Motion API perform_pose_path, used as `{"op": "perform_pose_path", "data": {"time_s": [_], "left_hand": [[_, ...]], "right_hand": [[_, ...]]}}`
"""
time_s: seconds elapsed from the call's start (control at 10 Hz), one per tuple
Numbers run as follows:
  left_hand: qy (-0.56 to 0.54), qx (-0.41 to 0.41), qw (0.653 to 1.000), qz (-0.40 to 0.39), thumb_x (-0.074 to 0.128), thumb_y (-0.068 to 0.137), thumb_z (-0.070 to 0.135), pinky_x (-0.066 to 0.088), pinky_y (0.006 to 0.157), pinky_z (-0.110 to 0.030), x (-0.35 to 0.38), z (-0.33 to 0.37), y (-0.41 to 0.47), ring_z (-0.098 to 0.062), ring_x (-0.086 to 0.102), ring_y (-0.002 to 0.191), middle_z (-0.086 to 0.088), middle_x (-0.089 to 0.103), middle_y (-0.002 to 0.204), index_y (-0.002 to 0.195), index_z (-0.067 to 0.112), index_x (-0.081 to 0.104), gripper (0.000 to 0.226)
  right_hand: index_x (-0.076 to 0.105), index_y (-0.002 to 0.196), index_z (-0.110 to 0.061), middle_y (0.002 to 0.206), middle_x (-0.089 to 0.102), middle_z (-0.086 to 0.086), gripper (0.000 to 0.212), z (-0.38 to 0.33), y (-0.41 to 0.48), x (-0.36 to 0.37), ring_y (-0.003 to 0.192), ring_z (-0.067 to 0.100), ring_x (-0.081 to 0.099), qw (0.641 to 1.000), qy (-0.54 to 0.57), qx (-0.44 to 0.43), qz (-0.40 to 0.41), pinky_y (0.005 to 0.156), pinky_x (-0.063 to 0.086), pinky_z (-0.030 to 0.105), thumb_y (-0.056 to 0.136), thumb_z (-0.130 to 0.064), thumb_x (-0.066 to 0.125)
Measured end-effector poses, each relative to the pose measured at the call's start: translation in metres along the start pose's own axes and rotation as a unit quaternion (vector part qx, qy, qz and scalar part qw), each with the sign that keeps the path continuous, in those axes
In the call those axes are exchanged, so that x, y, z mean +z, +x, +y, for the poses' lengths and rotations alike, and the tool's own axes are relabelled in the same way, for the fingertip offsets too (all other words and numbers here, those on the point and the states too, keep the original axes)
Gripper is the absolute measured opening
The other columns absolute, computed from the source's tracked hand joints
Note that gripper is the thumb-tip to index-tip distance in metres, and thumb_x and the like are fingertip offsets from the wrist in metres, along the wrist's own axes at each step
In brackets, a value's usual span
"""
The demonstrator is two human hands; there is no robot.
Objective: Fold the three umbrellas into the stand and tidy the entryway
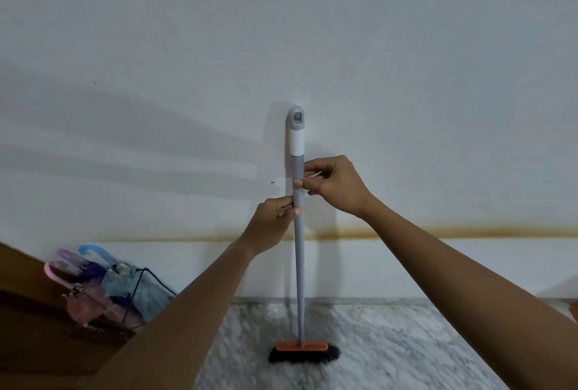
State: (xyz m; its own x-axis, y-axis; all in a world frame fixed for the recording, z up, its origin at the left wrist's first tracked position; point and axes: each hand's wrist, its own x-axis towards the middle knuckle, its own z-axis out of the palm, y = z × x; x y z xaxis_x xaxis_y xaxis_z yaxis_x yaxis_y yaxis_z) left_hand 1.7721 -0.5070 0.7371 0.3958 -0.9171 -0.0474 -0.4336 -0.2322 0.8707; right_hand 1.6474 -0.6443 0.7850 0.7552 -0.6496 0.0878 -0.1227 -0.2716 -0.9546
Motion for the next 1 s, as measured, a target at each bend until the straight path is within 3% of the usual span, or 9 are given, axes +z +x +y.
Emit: {"op": "perform_pose_path", "data": {"time_s": [0.1,0.3,0.5,0.6,0.7,0.8,0.9,1.0], "left_hand": [[0.006,-0.004,1.0,-0.003,0.055,0.1,0.02,0.038,0.067,-0.025,0.0,0.0,0.001,-0.003,0.046,0.063,0.02,0.052,0.059,0.088,0.007,0.067,0.021],[0.008,0.007,1.0,-0.003,0.051,0.093,0.037,0.037,0.068,-0.032,0.0,0.002,0.005,-0.012,0.043,0.067,0.011,0.049,0.066,0.09,0.002,0.065,0.037],[0.01,0.008,1.0,-0.01,0.055,0.099,0.025,0.036,0.065,-0.025,0.005,0.003,0.008,-0.004,0.045,0.064,0.014,0.053,0.063,0.077,0.022,0.06,0.023],[0.015,0.001,1.0,-0.008,0.056,0.1,0.021,0.034,0.063,-0.022,0.005,0.003,0.01,-0.003,0.044,0.061,0.019,0.049,0.059,0.072,0.027,0.055,0.028],[0.019,-0.006,1.0,-0.003,0.056,0.097,0.027,0.038,0.068,-0.026,0.005,0.004,0.011,-0.003,0.05,0.066,0.016,0.055,0.065,0.074,0.03,0.057,0.023],[0.03,-0.018,0.999,-0.006,0.057,0.098,0.023,0.04,0.07,-0.022,0.007,0.006,0.011,0.004,0.058,0.071,0.024,0.062,0.069,0.078,0.035,0.059,0.023],[0.026,-0.032,0.999,-0.002,0.059,0.097,0.026,0.047,0.086,-0.025,0.004,0.008,0.008,-0.01,0.065,0.103,0.012,0.072,0.11,0.112,0.027,0.068,0.018],[0.017,-0.059,0.997,0.041,0.063,0.096,0.027,0.043,0.102,-0.027,0.006,0.005,-0.001,-0.019,0.056,0.126,0.0,0.06,0.138,0.139,0.02,0.056,0.045]], "right_hand": [[0.081,0.1,-0.012,0.092,0.079,0.004,0.017,0.0,0.0,0.0,0.086,0.027,0.074,1.0,0.01,0.0,0.001,0.08,0.063,0.043,0.083,-0.014,0.081],[0.081,0.1,-0.014,0.089,0.079,0.002,0.019,-0.001,0.003,-0.005,0.088,0.023,0.075,1.0,0.01,0.008,-0.004,0.083,0.063,0.043,0.081,-0.016,0.083],[0.081,0.1,-0.013,0.085,0.079,0.003,0.02,0.001,0.0,-0.01,0.083,0.016,0.074,0.999,0.036,0.027,0.0,0.079,0.062,0.036,0.081,-0.014,0.083],[0.08,0.1,-0.014,0.086,0.08,0.002,0.02,0.0,0.0,-0.009,0.083,0.015,0.075,0.999,0.029,0.023,0.004,0.08,0.06,0.032,0.08,-0.016,0.084],[0.08,0.098,-0.016,0.086,0.079,-0.002,0.018,0.002,-0.001,-0.009,0.083,0.011,0.075,1.0,0.0,0.015,0.016,0.085,0.06,0.033,0.08,-0.02,0.084],[0.08,0.097,-0.018,0.085,0.078,-0.004,0.017,0.006,-0.005,-0.007,0.082,0.009,0.074,0.999,-0.014,0.016,0.03,0.084,0.06,0.032,0.081,-0.025,0.083],[0.079,0.1,-0.022,0.09,0.078,-0.009,0.022,0.01,-0.007,-0.001,0.088,0.006,0.072,0.998,-0.045,0.026,0.043,0.087,0.059,0.035,0.082,-0.035,0.079],[0.071,0.116,-0.03,0.104,0.074,-0.014,0.04,0.014,-0.016,0.004,0.099,0.002,0.068,0.993,-0.084,0.049,0.06,0.089,0.056,0.032,0.082,-0.052,0.074]]}}
